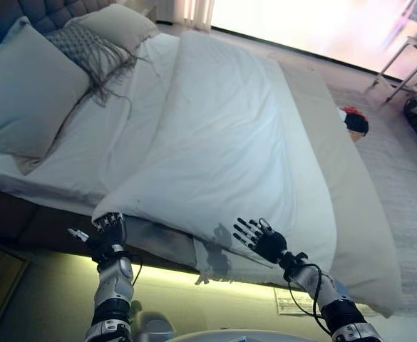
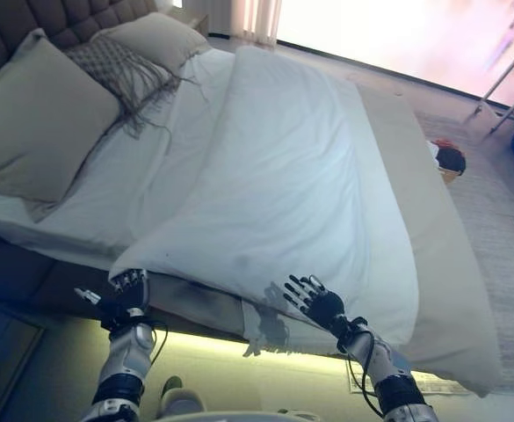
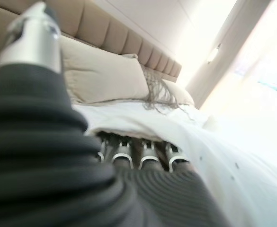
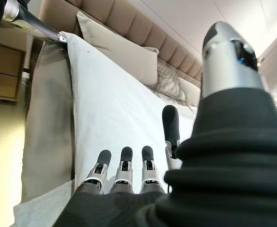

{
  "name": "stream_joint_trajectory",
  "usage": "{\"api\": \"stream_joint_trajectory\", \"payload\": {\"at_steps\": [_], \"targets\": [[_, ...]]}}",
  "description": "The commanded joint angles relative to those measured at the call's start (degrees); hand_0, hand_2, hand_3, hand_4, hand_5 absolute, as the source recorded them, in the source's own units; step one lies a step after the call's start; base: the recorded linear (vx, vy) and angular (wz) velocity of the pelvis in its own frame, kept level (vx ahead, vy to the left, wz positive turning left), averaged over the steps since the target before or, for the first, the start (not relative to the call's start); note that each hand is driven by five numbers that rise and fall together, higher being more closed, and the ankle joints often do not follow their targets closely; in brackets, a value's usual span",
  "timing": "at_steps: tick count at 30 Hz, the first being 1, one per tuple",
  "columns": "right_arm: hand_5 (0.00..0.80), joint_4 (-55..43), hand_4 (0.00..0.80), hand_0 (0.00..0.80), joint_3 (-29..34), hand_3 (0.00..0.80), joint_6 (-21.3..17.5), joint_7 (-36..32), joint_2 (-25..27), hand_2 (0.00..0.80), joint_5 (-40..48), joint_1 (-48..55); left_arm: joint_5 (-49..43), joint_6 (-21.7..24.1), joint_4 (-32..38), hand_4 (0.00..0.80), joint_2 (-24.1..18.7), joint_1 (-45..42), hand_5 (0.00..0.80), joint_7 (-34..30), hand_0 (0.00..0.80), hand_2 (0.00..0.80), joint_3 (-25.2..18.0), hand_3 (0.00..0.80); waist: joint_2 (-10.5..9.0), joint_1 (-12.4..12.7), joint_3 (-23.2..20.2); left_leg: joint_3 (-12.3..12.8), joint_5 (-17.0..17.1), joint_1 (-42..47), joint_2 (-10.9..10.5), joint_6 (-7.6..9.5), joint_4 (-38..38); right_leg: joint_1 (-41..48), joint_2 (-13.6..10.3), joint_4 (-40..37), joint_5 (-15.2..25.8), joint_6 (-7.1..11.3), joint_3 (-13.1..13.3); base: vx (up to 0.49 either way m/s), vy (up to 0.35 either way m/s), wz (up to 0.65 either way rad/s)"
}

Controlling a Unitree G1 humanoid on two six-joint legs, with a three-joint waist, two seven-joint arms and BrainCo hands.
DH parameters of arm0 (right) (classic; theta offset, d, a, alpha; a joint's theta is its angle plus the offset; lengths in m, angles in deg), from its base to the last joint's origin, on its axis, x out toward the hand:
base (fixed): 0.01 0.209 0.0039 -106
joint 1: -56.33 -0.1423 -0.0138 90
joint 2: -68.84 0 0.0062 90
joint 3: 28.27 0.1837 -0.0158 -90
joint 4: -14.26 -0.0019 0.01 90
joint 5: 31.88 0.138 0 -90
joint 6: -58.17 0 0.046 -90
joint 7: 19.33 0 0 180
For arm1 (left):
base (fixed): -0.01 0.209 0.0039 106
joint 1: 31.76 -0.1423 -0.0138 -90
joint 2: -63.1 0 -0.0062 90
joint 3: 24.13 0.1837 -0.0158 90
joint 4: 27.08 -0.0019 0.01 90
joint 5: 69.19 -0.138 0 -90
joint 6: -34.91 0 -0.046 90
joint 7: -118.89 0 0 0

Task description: Make the bed neatly

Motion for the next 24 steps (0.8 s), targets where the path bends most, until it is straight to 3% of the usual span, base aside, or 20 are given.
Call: {"api": "stream_joint_trajectory", "payload": {"at_steps": [1,8,19,24], "targets": [[0.000,2.69,0.000,0.000,3.89,0.000,0.56,-0.51,3.34,0.000,-0.21,-0.17,0.97,6.09,5.39,0.000,-9.97,-0.40,0.000,-6.41,0.000,0.000,-12.29,0.000,3.68,4.61,-4.50,1.56,-1.82,0.10,-1.65,1.53,0.35,-2.33,-5.67,9.35,-6.97,1.28,-1.97,-0.048,0.129,0.12],[0.000,5.27,0.000,0.000,6.18,0.000,0.79,-0.81,5.51,0.000,0.60,-0.09,0.97,5.19,2.86,0.000,-13.04,-2.63,0.000,-6.88,0.000,0.000,-16.92,0.000,4.88,5.91,-3.90,0.21,-0.90,-1.35,-1.95,1.21,0.27,-2.57,-6.31,10.03,-7.30,1.22,-3.69,-0.060,0.071,0.08],[0.000,6.88,0.000,0.000,6.00,0.000,0.53,-1.10,7.28,0.000,0.77,-2.27,0.97,0.87,-6.82,0.000,-21.26,-3.99,0.000,-8.14,0.000,0.000,-22.48,0.000,6.78,7.00,-4.04,-0.75,-0.32,-3.54,-2.11,1.02,1.12,-3.01,-7.04,10.33,-7.61,1.07,-4.85,-0.019,0.048,0.04],[0.000,7.68,0.000,0.000,5.57,0.000,0.35,-0.75,8.12,0.000,1.02,-2.50,0.97,-4.00,-12.55,0.000,-24.45,-6.50,0.000,-6.70,0.000,0.000,-23.04,0.000,6.72,7.25,-1.87,-1.31,-1.09,-5.57,-1.30,0.41,4.20,-4.55,-7.18,13.17,-9.23,0.26,-4.59,-0.001,0.024,0.01]]}}
